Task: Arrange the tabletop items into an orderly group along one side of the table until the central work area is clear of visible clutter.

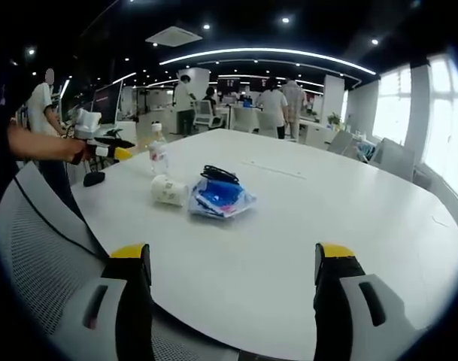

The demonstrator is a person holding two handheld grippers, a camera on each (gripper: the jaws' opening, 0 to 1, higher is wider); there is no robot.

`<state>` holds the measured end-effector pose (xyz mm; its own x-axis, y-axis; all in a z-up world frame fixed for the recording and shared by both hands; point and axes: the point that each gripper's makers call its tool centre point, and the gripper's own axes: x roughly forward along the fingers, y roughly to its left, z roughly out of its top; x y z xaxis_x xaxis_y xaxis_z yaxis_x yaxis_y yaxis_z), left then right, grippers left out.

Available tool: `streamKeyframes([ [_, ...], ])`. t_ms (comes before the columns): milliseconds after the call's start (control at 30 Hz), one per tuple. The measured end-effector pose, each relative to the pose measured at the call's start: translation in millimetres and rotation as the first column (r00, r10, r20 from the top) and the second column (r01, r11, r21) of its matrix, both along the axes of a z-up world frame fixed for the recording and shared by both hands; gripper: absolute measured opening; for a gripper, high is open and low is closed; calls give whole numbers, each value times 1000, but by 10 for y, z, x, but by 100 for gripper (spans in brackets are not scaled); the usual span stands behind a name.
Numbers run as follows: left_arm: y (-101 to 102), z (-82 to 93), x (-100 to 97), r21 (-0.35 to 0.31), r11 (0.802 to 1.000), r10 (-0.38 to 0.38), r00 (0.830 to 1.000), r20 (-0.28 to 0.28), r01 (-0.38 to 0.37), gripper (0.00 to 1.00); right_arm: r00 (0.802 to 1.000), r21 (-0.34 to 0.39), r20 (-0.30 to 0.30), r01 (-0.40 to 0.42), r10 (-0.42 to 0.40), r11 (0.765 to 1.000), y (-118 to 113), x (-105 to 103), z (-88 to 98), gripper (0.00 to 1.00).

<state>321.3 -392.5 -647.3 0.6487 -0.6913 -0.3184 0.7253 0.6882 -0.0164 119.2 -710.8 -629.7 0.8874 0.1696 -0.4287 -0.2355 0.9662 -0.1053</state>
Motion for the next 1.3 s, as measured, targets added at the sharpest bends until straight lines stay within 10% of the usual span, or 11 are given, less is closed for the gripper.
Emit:
streamKeyframes([
  [1300,-698,-147,-258,-84,989,-124,991,-57,119,100,1000,4,11,27,-27,1000,-46,15,17,100],
])
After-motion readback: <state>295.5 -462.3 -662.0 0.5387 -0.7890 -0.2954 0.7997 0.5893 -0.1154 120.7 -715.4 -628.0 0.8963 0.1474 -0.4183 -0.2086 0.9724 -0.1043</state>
